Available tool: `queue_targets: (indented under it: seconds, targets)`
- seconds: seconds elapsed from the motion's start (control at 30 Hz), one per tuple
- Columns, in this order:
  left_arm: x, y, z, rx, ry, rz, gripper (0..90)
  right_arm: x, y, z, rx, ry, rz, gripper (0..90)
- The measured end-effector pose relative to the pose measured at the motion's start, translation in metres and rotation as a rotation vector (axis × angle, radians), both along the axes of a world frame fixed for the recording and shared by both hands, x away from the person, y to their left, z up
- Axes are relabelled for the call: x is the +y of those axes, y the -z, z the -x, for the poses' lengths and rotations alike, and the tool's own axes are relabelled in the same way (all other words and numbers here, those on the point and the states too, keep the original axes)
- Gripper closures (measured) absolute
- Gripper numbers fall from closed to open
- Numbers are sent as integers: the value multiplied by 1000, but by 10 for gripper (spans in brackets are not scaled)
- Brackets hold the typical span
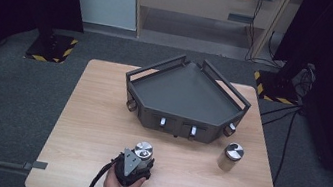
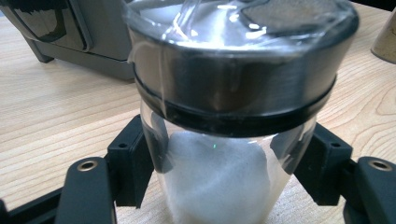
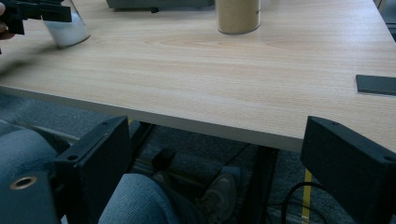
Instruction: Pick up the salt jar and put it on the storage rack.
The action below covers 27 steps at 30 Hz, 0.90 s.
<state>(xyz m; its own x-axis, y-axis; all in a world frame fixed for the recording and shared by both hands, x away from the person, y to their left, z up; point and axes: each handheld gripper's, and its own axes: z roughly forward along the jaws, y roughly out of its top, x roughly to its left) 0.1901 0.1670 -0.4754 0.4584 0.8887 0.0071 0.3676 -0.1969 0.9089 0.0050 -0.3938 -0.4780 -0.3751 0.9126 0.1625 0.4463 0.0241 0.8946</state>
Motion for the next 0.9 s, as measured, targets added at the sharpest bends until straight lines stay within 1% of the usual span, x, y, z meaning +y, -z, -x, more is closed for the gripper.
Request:
queue_targets:
  seconds: [0.23,0.4,0.57,0.7,0.8,0.83,0.9]
  targets:
    - [1,-4,-3,14,11,-11,298,0,0,0,1,0,0,91]
    - [-2,-9,-4,13,25,-47,300,0,0,0,2,1,-2,91]
    - [-2,-12,-6,29,22,-42,301,1,0,-1,3,-1,-2,91]
    - [-3,-16,-6,43,20,-42,301,1,0,0,2,3,-3,91]
    - [-3,-21,-6,41,27,-43,301,1,0,0,2,1,-3,92]
    - [-3,-25,-5,34,25,-36,300,1,0,-1,2,0,-2,91]
    - [-3,-26,-5,32,25,-36,301,1,0,-1,3,-1,-7,91]
